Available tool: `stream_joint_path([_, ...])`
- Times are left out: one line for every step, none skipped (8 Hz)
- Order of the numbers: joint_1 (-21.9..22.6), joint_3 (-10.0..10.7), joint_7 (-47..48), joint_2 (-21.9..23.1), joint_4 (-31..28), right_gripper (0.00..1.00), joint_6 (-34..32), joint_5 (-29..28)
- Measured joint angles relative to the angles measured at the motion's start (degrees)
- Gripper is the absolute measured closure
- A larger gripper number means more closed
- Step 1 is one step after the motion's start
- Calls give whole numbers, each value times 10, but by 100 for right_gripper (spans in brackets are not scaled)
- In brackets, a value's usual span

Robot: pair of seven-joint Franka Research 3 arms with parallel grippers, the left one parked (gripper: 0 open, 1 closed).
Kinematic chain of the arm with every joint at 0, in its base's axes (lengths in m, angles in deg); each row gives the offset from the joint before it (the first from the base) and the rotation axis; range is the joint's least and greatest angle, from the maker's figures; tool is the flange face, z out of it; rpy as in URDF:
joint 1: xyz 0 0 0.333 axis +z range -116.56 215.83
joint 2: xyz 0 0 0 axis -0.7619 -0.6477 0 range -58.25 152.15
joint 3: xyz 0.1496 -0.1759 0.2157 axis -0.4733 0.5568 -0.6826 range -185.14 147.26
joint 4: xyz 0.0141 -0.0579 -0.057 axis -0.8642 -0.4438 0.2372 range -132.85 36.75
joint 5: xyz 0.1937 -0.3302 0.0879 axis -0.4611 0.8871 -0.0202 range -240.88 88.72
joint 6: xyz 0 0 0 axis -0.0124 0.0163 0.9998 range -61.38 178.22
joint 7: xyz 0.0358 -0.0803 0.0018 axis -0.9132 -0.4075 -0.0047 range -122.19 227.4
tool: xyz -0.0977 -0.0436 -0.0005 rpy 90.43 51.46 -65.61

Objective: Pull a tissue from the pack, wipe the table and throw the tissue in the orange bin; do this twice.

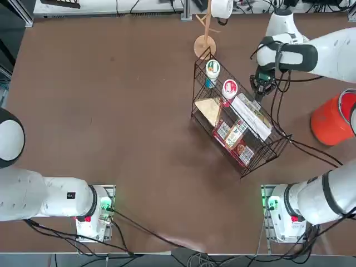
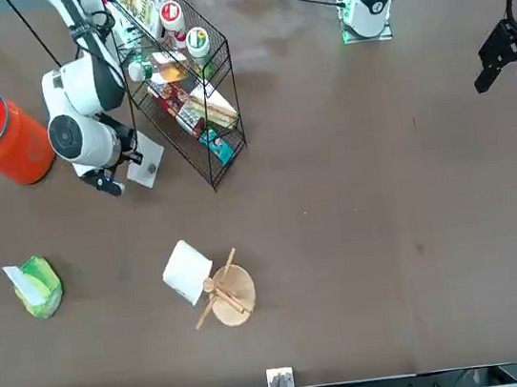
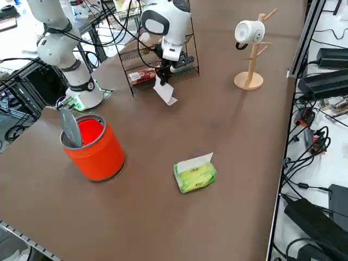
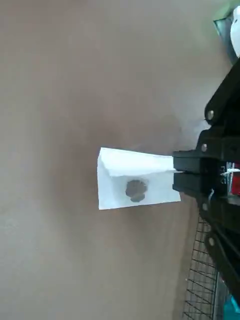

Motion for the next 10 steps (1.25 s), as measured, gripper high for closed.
stream_joint_path([0, 0, 0, -5, 0, 99, 6, 0])
stream_joint_path([0, 0, 0, -11, 0, 99, 13, 0])
stream_joint_path([0, 0, 0, -17, 2, 99, 23, 0])
stream_joint_path([0, 0, 2, -25, 8, 99, 30, 0])
stream_joint_path([0, 0, 7, -36, 20, 99, 32, 0])
stream_joint_path([2, 0, 13, -48, 34, 99, 34, 0])
stream_joint_path([8, 0, 21, -60, 44, 99, 38, -1])
stream_joint_path([13, -1, 25, -70, 48, 99, 44, -1])
stream_joint_path([17, -1, 26, -79, 49, 99, 50, -1])
stream_joint_path([21, -1, 26, -85, 50, 99, 53, -1])
